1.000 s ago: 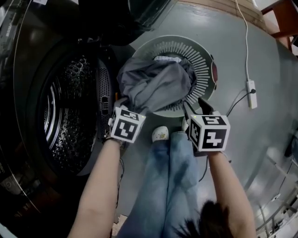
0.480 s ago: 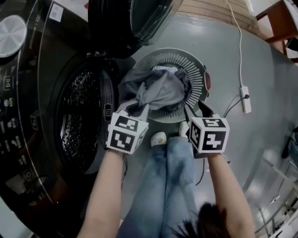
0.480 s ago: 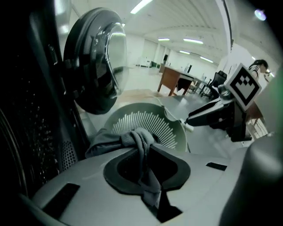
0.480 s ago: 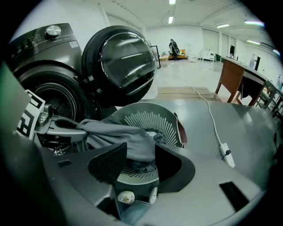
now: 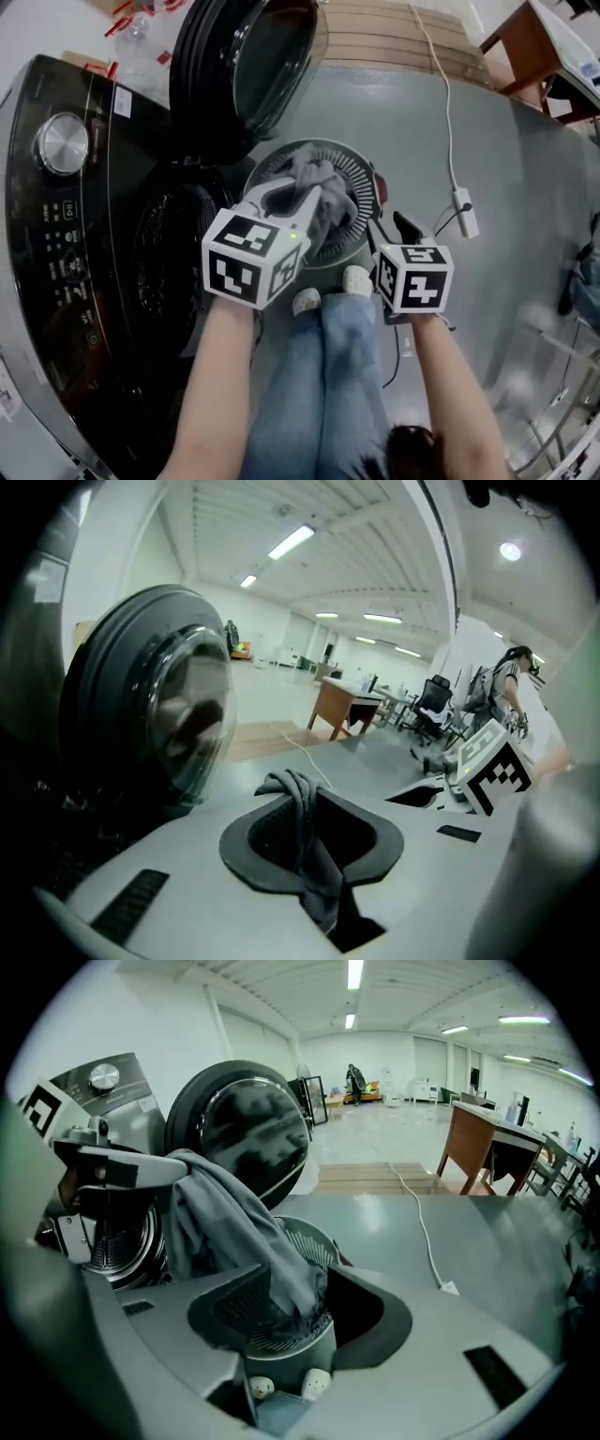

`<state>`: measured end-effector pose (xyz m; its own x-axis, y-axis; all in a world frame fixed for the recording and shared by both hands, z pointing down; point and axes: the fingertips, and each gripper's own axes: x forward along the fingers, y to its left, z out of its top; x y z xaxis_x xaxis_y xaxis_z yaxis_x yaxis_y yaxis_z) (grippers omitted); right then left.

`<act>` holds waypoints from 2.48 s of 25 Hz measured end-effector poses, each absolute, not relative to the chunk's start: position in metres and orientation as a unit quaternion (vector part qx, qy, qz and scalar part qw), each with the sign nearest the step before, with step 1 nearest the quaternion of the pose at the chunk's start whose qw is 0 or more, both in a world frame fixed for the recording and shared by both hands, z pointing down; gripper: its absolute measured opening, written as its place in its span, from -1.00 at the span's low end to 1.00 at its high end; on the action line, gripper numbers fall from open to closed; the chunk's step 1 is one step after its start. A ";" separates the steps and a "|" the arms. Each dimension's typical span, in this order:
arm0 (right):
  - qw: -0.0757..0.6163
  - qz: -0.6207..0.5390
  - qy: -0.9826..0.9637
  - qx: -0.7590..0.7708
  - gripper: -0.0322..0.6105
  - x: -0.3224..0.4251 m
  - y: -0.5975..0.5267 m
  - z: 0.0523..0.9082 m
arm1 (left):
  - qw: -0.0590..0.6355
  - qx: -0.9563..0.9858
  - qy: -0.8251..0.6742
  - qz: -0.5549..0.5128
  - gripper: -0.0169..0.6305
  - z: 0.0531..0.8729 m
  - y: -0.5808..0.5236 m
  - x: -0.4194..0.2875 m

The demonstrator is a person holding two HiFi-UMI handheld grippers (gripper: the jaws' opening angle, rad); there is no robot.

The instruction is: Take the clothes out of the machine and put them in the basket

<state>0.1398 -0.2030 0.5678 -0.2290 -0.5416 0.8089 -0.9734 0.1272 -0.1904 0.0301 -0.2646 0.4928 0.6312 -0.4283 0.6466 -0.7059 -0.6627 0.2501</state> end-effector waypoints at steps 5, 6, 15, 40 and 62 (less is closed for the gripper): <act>0.287 0.365 -0.688 0.557 -0.32 0.157 -0.205 0.553 | 0.241 0.874 -0.326 0.268 -0.81 0.470 -0.268 0.047; 0.287 0.366 -0.688 0.557 -0.32 0.159 -0.204 0.552 | 0.242 0.873 -0.325 0.270 -0.81 0.469 -0.266 0.048; 0.302 0.366 -0.691 0.546 -0.35 0.150 -0.194 0.561 | 0.288 0.791 -0.404 0.359 0.10 0.534 -0.253 0.009; 0.349 0.375 -0.674 0.533 -0.36 0.107 -0.134 0.392 | 0.306 0.767 -0.433 0.361 0.10 0.401 -0.167 -0.068; 0.248 0.294 -0.757 0.529 -0.36 0.070 -0.108 0.221 | 0.247 0.799 -0.490 0.247 0.00 0.243 -0.151 -0.092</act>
<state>0.0702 -0.1084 0.2211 -0.3184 -0.6542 0.6861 -0.9458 0.2677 -0.1838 -0.0917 -0.1514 0.2426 0.3982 -0.6604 0.6366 -0.9044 -0.3987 0.1521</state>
